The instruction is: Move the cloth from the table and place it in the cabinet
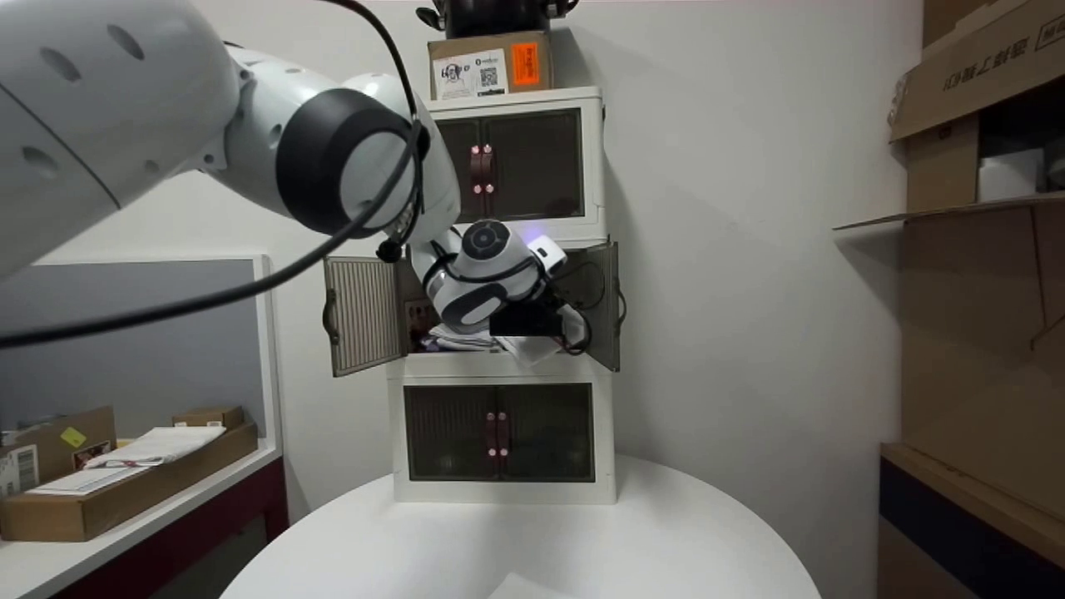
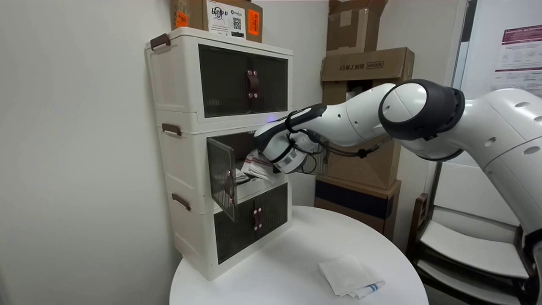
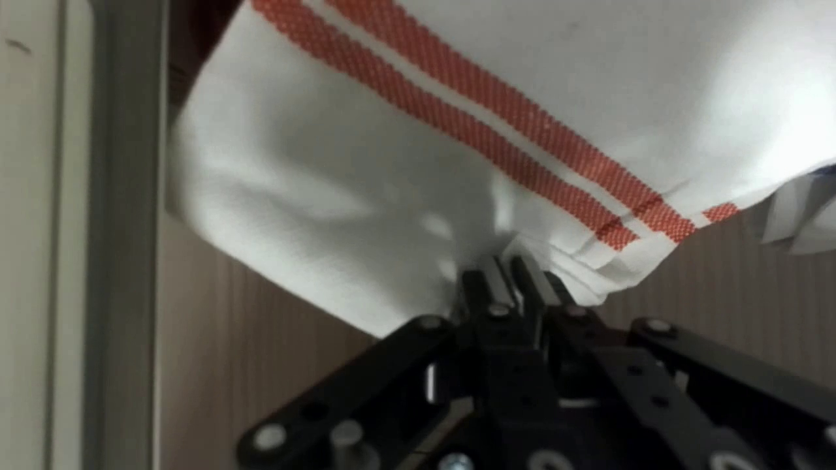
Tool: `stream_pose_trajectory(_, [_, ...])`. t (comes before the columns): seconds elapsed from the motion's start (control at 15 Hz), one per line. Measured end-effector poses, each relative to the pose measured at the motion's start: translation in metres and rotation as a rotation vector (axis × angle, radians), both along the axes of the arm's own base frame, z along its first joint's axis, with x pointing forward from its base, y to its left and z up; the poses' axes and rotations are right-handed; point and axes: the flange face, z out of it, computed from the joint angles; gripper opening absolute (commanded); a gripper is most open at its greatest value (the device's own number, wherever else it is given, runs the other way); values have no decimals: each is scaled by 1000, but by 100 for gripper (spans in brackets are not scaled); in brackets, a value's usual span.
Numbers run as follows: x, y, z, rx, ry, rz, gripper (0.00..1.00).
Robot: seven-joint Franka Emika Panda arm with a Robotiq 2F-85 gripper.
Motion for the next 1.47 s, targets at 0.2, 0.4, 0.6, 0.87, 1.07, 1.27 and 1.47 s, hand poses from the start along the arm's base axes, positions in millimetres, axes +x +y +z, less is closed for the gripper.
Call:
stream_pose_trajectory(0.2, [13,-2,-1,79,23,27,2])
stream_pose_trajectory(0.4, [24,-1,-5,142,50,52,2])
stream_pose_trajectory(0.6, [32,2,-15,192,75,58,2])
stream_pose_trajectory(0.87, [42,5,-28,241,100,45,2])
stream_pose_trajectory(1.07, [49,8,-30,266,97,31,2])
stream_pose_trajectory(1.27, [55,10,-27,283,87,21,2])
stream_pose_trajectory(1.47, [59,12,-25,294,84,27,27])
